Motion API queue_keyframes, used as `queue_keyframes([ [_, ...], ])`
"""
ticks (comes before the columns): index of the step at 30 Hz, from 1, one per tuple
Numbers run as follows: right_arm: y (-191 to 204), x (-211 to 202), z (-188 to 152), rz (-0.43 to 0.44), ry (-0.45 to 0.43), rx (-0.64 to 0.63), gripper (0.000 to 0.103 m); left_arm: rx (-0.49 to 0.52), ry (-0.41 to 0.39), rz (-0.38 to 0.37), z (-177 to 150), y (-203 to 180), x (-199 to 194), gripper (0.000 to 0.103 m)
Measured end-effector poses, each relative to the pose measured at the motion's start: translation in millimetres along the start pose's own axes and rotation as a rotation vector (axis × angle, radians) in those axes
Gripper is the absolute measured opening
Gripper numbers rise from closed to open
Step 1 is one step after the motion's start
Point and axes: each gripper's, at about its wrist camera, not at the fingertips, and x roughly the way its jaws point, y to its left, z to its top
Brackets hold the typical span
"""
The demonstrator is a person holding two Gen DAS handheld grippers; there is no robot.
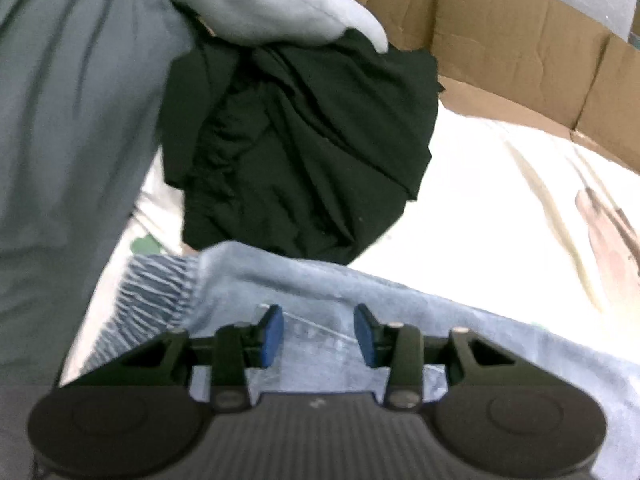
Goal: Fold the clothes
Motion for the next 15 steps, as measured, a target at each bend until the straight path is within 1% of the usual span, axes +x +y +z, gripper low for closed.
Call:
queue_keyframes([
  [3, 12, 9, -16, 0.007, 0.033, -0.027, 0.043, -0.010, -0.007, 0.003, 0, -2, 19, 0.040],
  [5, 22, 20, -21, -0.001, 0.039, -0.059, 0.042, -0.009, 0.000, 0.006, 4, -2, 33, 0.040],
  [6, 25, 24, -22, -0.007, 0.038, -0.064, 0.043, -0.007, -0.002, 0.005, 5, -2, 39, 0.040],
  [9, 25, 32, -20, -0.015, 0.023, -0.024, 0.047, -0.004, -0.001, 0.004, 9, -3, 51, 0.040],
  [15, 30, 34, -19, -0.041, -0.018, -0.034, 0.047, -0.009, -0.005, -0.004, 10, 0, 56, 0.041],
])
